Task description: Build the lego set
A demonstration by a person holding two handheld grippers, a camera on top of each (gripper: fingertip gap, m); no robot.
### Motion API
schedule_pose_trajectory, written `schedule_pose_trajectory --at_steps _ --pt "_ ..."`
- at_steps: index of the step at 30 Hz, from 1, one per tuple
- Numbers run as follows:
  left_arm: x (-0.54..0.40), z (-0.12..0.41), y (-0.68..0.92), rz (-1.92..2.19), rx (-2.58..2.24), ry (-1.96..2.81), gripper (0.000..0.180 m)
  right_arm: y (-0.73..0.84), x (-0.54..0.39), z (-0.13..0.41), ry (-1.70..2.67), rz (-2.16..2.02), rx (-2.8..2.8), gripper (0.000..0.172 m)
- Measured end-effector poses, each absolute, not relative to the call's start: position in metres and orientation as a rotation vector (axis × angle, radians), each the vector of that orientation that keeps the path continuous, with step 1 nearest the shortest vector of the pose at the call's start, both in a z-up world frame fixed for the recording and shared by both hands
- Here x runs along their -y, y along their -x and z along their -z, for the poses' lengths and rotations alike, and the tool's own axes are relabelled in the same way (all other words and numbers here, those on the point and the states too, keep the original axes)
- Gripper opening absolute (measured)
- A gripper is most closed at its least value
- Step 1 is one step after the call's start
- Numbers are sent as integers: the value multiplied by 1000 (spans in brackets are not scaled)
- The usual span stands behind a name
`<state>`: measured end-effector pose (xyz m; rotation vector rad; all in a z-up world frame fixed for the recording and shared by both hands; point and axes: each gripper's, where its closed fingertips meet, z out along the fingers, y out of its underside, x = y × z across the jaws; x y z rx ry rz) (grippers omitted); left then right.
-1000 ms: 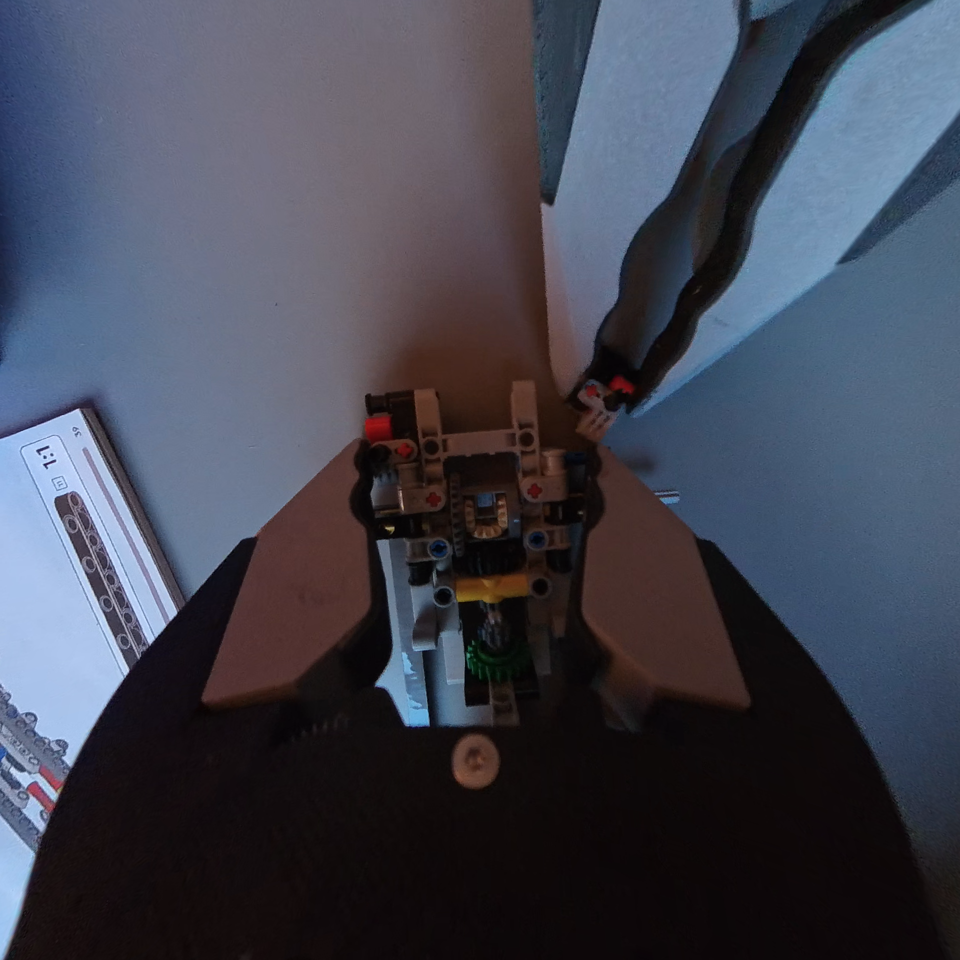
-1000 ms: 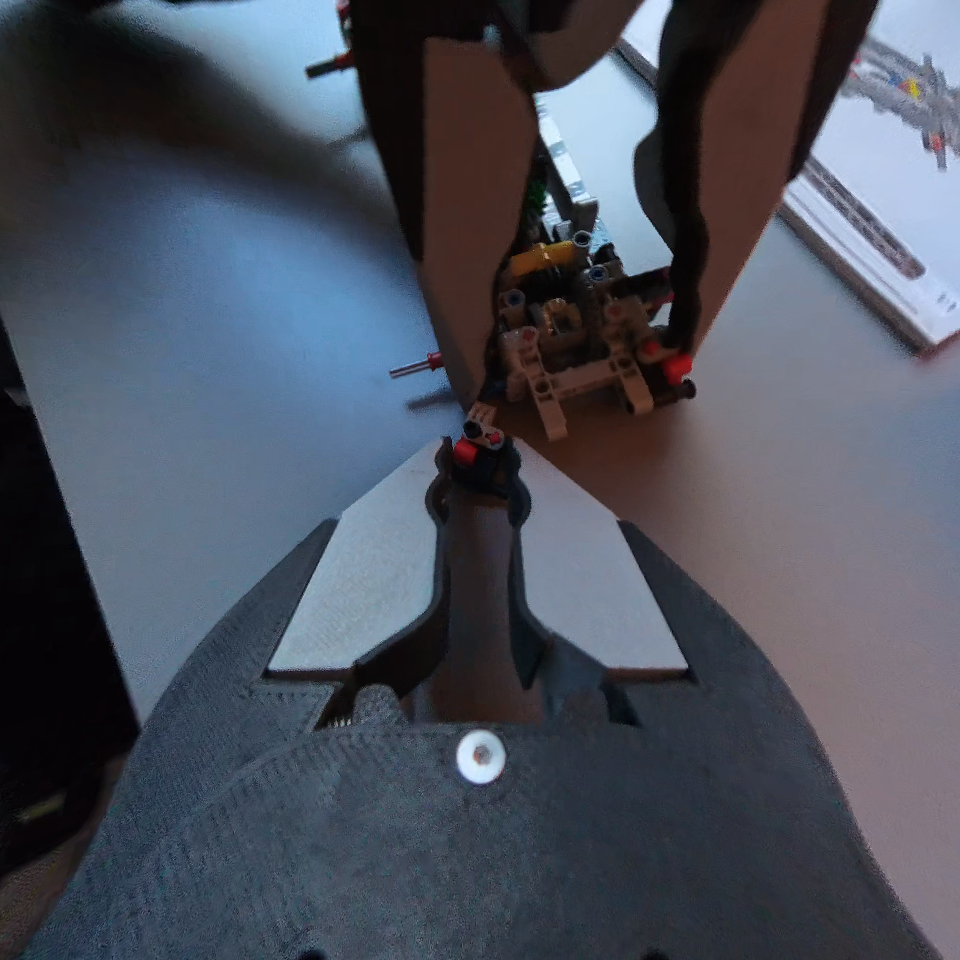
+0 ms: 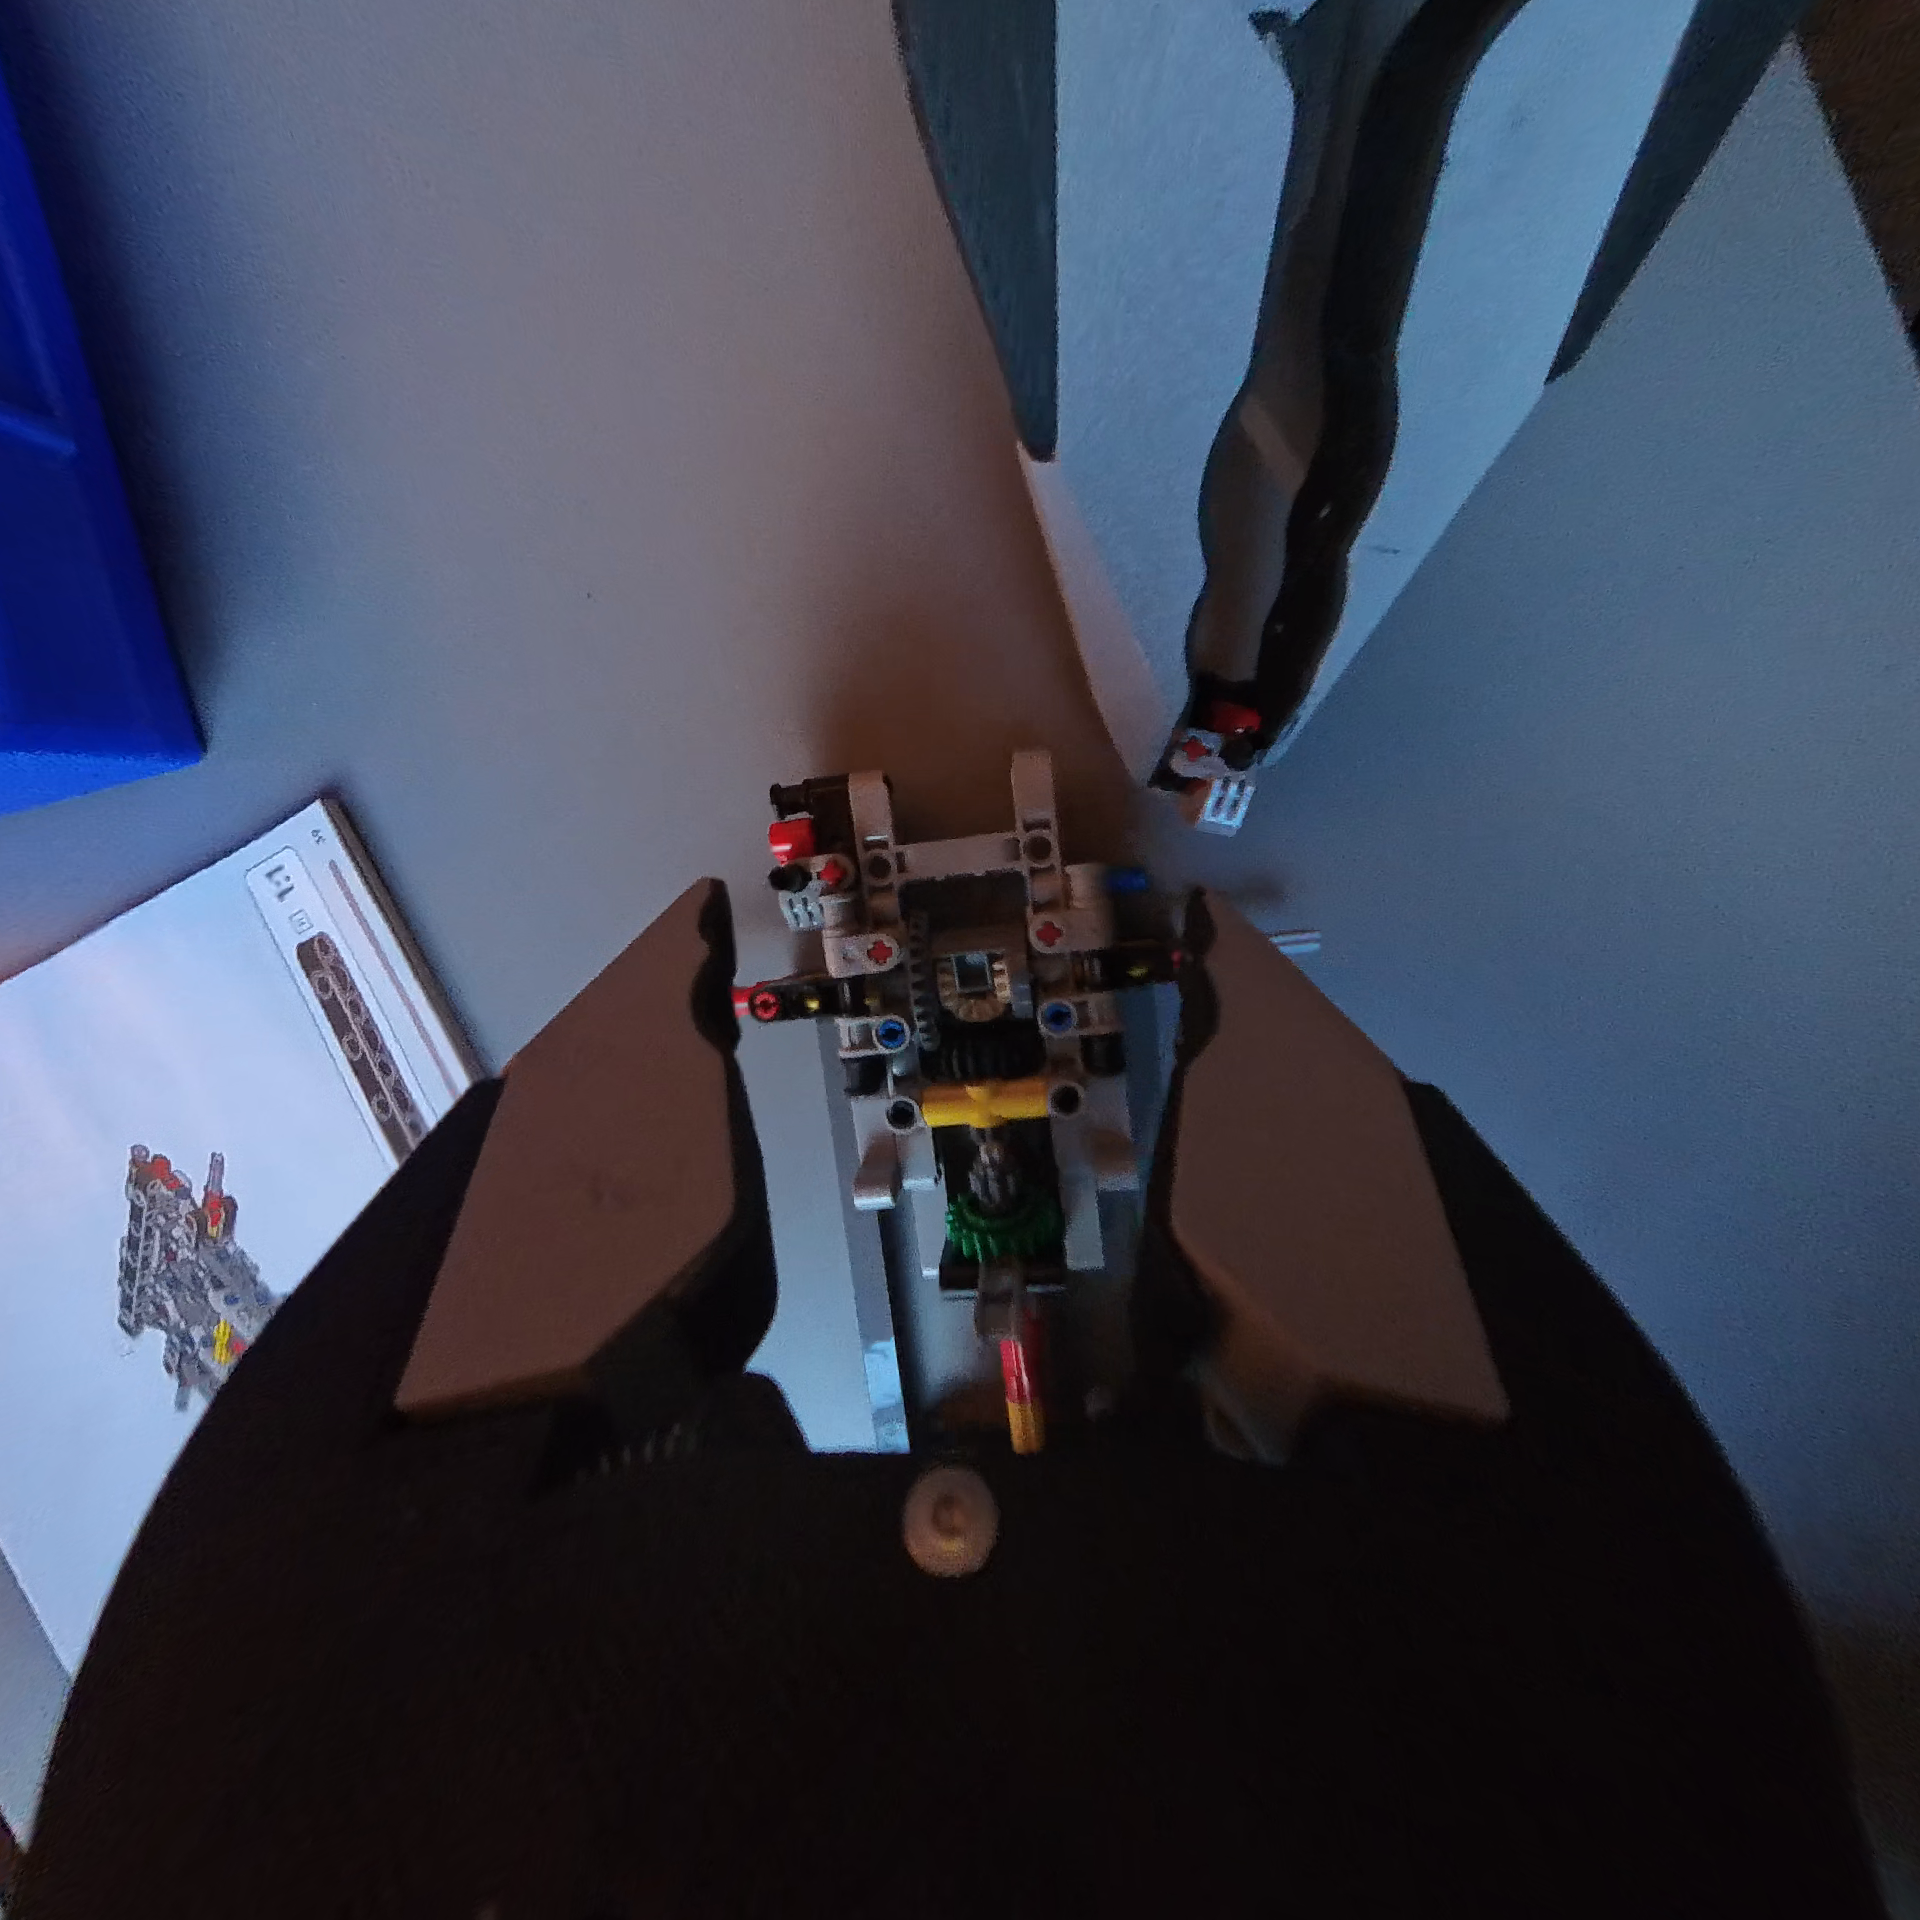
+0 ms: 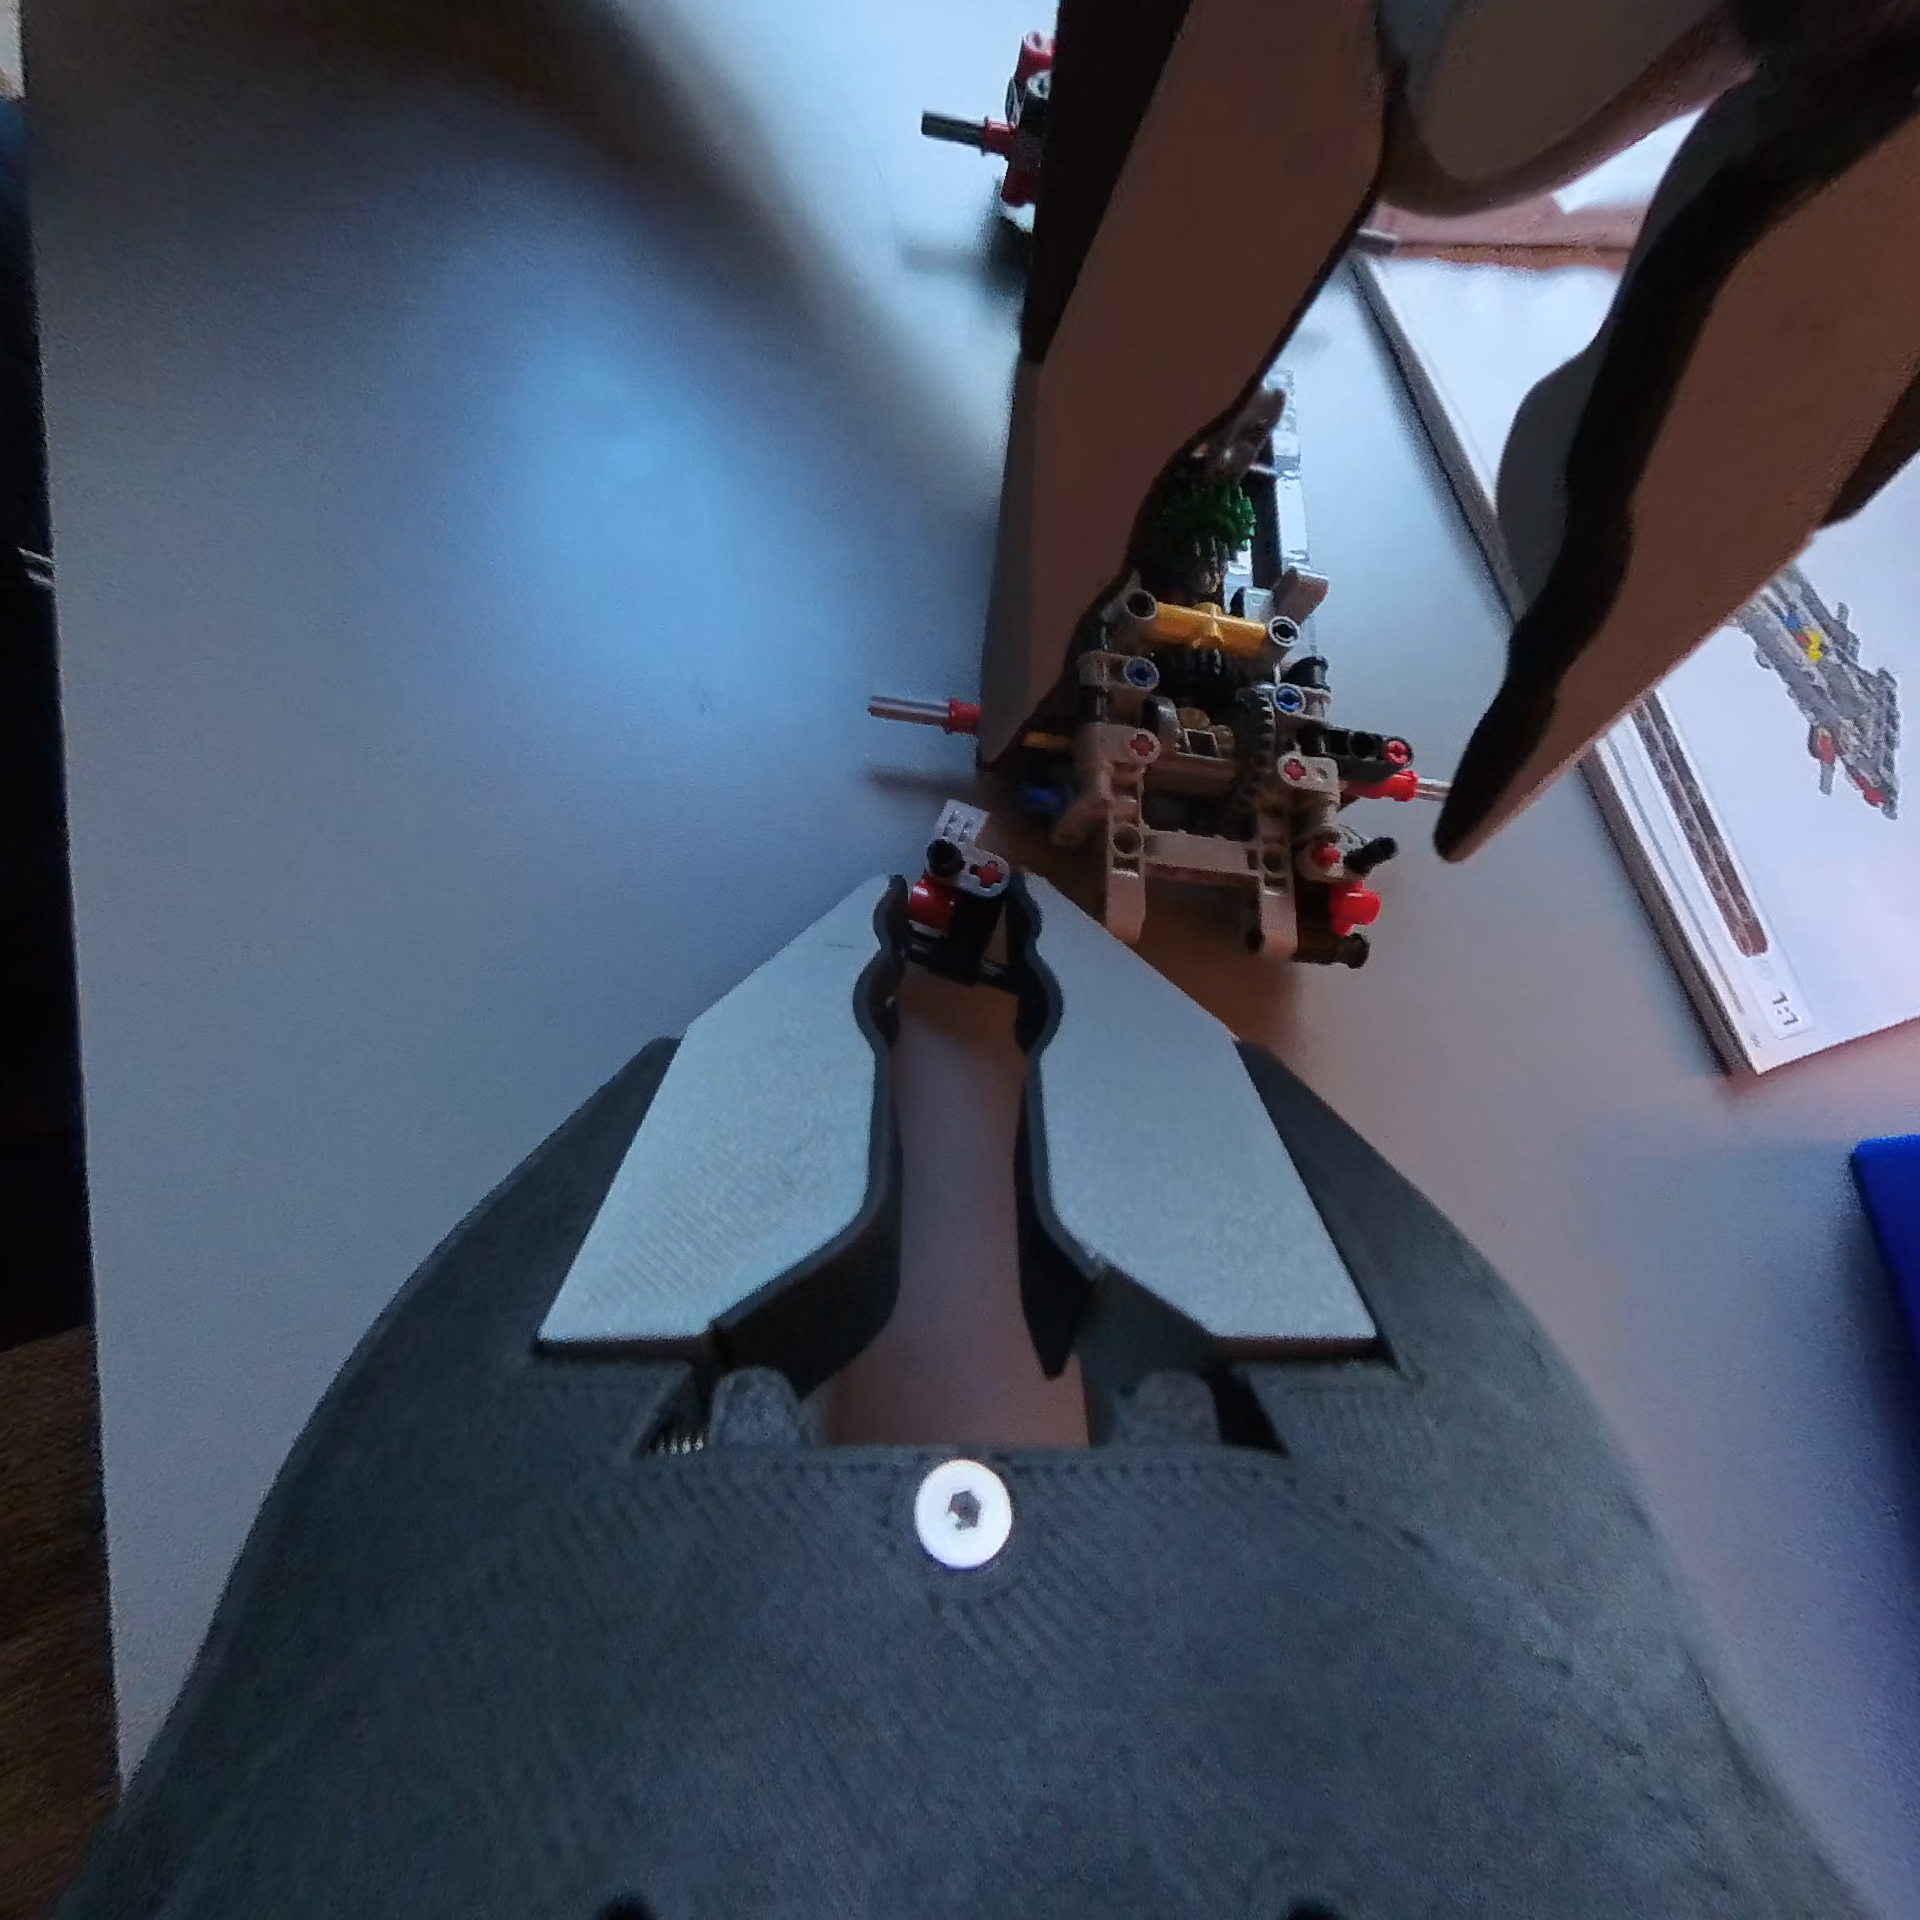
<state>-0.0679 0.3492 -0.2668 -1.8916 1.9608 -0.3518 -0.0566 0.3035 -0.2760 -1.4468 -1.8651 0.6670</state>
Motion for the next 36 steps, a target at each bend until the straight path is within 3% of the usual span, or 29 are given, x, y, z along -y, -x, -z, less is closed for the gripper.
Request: schedule_pose_trajectory --at_steps 4,8,14,16,23,30,36 --pt "-340 256 75 349 -1898 1938 85 56 -304 269 1454 -716 1820 15" --pt "-321 249 74 397 -1772 1915 43 55 -304 260 1467 -807 1769 16" --pt "-305 260 57 474 -1770 1902 40 58 -299 251 1448 -893 1763 16" --pt "-302 259 50 497 -1767 1865 16 59 -298 251 1448 -894 1763 16" --pt "-311 266 50 431 -1618 1874 11 56 -308 261 1550 -867 1718 18" --pt "-308 277 57 427 -1471 2002 8 45 -319 276 1665 -788 1682 53" --pt "-308 274 60 355 -1350 2058 7 55 -320 276 1642 -820 1736 57"
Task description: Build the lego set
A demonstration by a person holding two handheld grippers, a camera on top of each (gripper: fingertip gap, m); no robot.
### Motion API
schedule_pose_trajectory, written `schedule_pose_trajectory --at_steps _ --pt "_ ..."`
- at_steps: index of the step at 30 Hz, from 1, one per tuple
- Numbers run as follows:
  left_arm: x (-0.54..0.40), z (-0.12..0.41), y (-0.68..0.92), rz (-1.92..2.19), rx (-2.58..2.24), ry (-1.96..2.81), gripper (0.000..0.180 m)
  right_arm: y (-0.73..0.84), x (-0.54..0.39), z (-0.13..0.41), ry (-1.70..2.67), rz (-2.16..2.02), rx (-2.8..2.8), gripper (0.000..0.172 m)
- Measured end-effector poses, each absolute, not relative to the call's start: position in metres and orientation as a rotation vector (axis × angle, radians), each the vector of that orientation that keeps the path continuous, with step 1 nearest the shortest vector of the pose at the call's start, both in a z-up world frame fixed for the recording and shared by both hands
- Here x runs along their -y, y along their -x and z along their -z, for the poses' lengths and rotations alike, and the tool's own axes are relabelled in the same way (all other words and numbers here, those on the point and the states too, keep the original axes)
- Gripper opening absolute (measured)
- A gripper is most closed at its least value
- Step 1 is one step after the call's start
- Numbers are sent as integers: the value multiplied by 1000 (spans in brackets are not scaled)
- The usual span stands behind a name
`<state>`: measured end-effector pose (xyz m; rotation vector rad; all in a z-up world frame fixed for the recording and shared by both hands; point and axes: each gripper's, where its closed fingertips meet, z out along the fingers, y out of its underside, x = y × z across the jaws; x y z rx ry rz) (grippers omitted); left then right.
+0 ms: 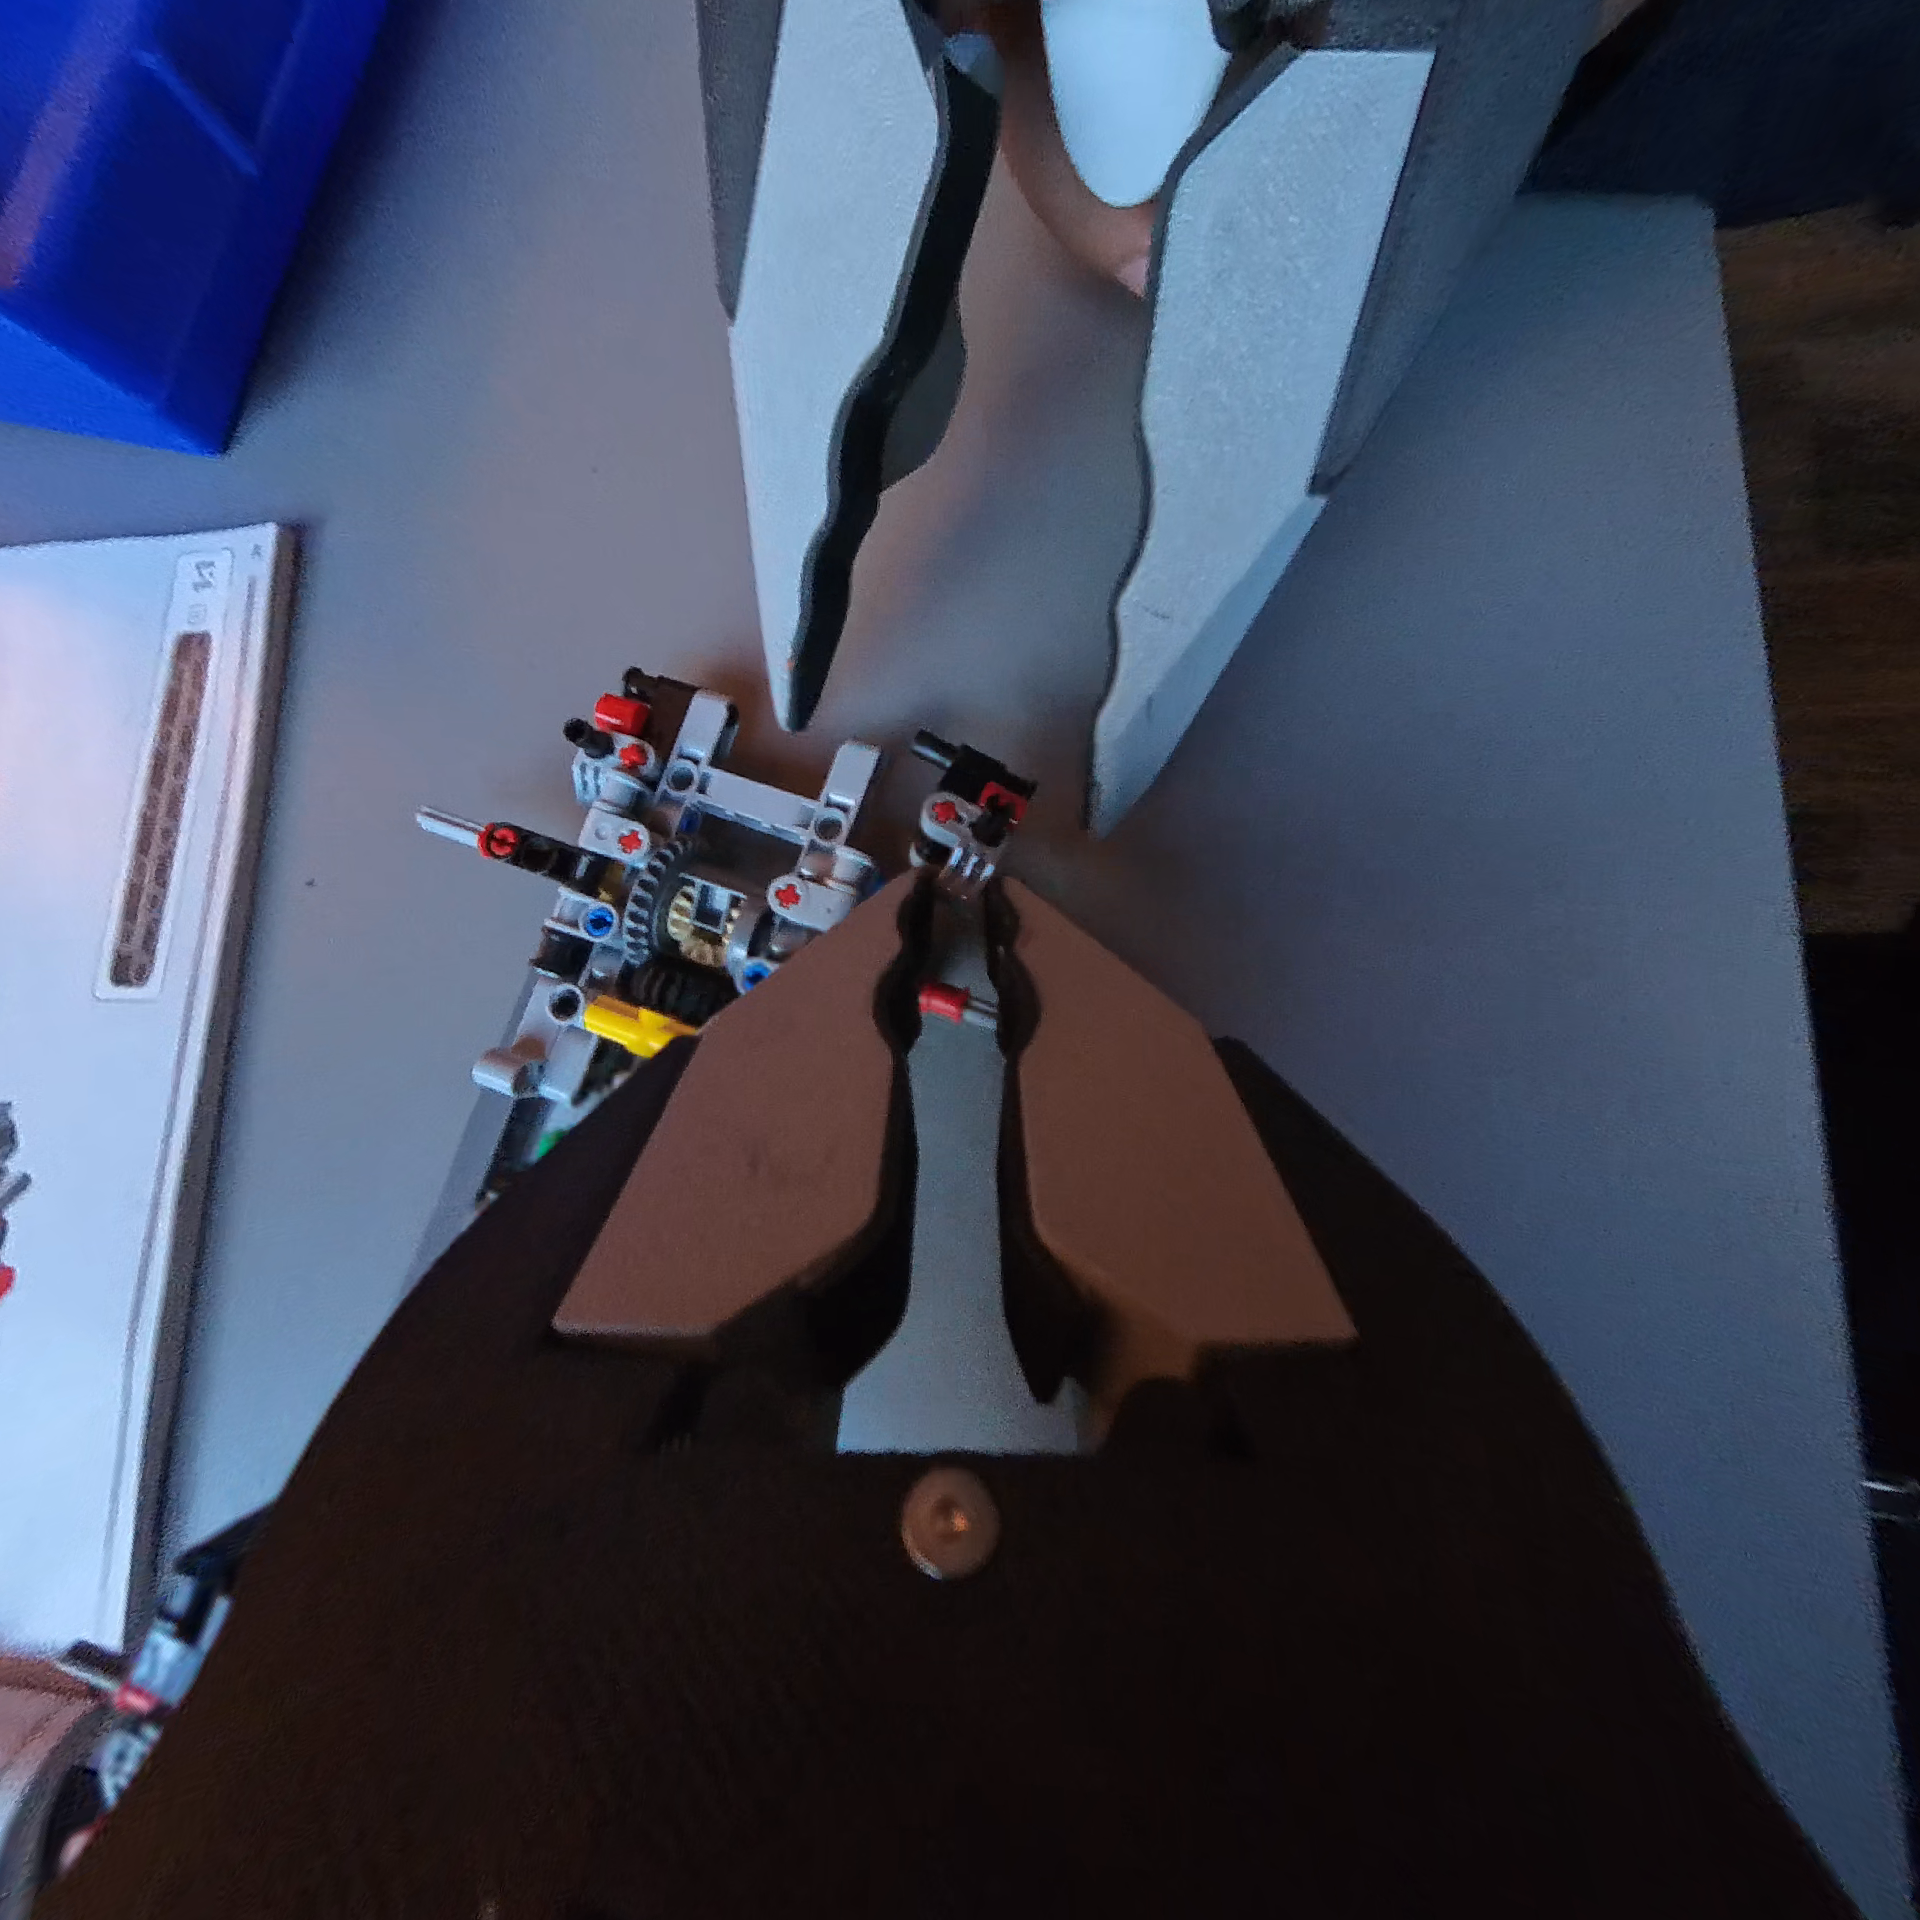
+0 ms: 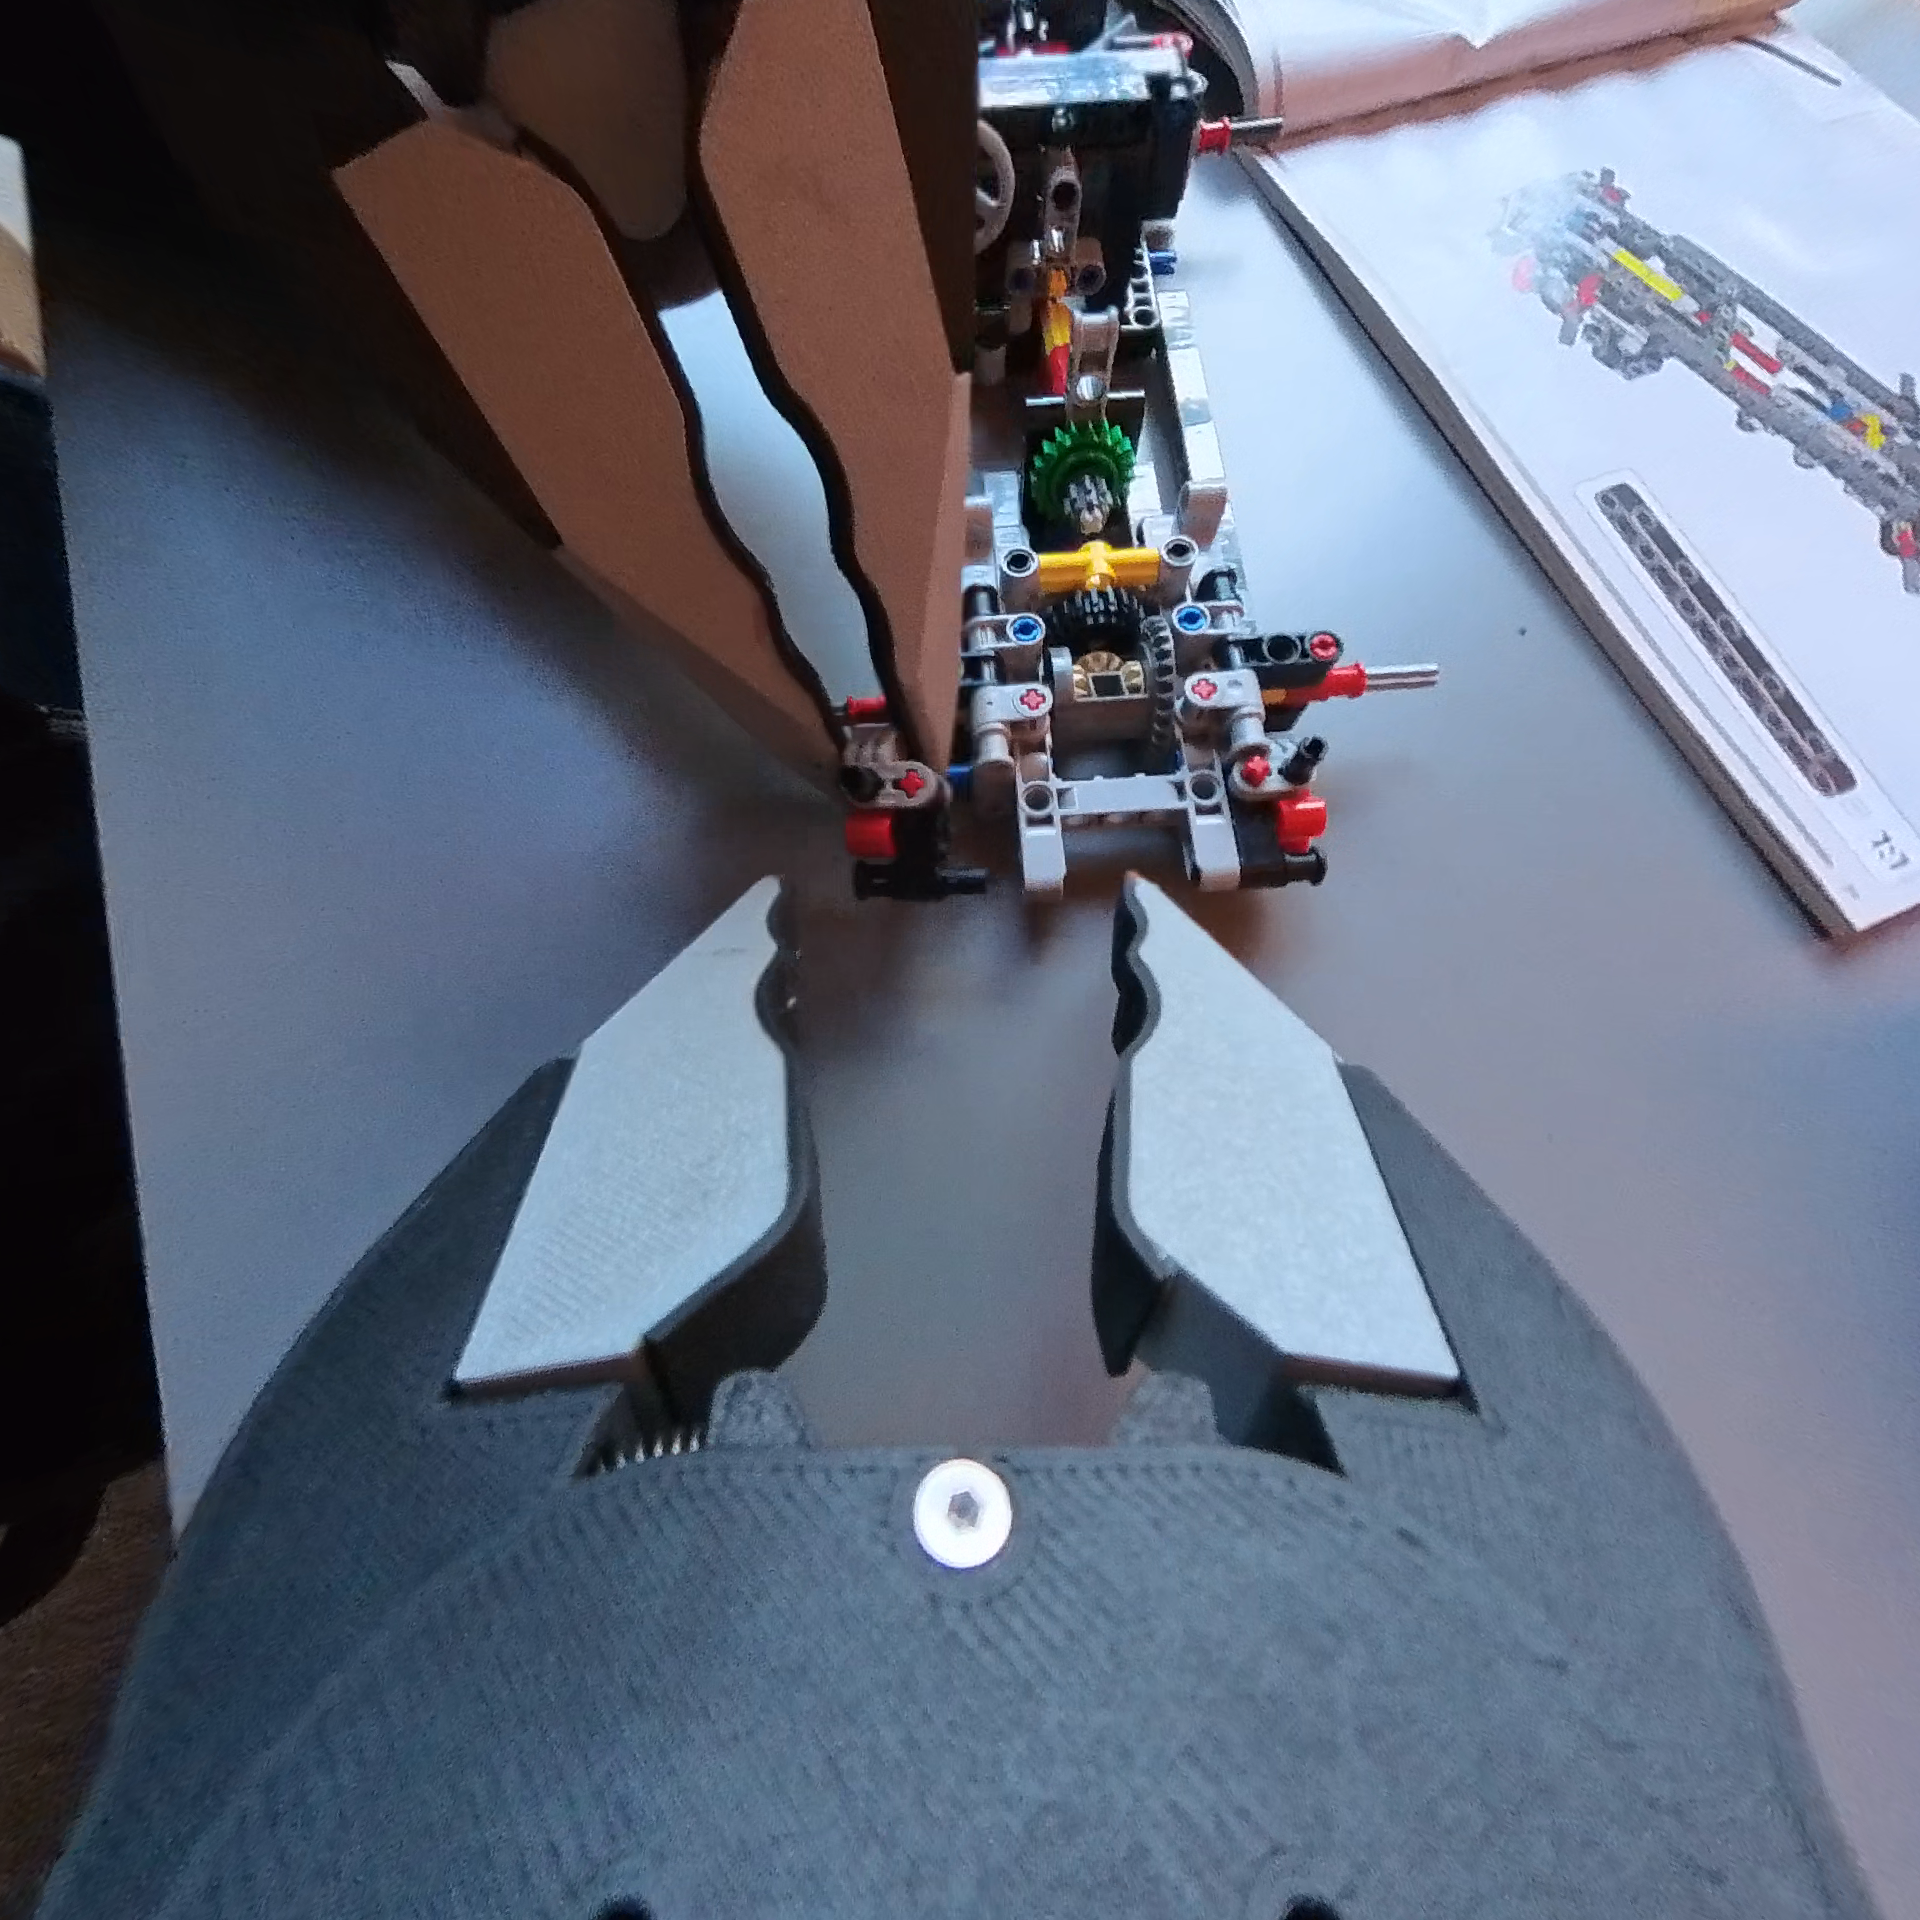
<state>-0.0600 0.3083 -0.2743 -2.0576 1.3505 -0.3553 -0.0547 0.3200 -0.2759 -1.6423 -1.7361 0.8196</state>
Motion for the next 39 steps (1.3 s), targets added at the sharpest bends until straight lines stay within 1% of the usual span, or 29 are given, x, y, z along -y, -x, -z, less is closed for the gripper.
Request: schedule_pose_trajectory --at_steps 4,7,12,14,18,24,27,34,39 --pt "-301 277 63 414 -1248 2155 7 56 -322 281 1584 -753 1816 51" --pt "-303 277 64 431 -1207 2200 8 59 -319 282 1554 -751 1854 41" --pt "-306 276 69 379 -1226 2271 8 65 -315 279 1549 -813 1848 43" --pt "-304 276 70 370 -1258 2295 8 66 -317 282 1575 -811 1849 38" --pt "-303 280 75 305 -1322 2325 7 69 -317 283 1571 -811 1863 36" --pt "-304 281 78 255 -1371 2357 7 71 -318 285 1558 -768 1865 37" --pt "-309 276 84 204 -1370 2356 7 72 -320 286 1567 -760 1864 40" --pt "-312 277 89 59 -1540 2378 7 77 -320 286 1554 -748 1875 41" --pt "-316 276 88 58 -1552 2392 7 78 -323 282 1595 -829 1830 40"
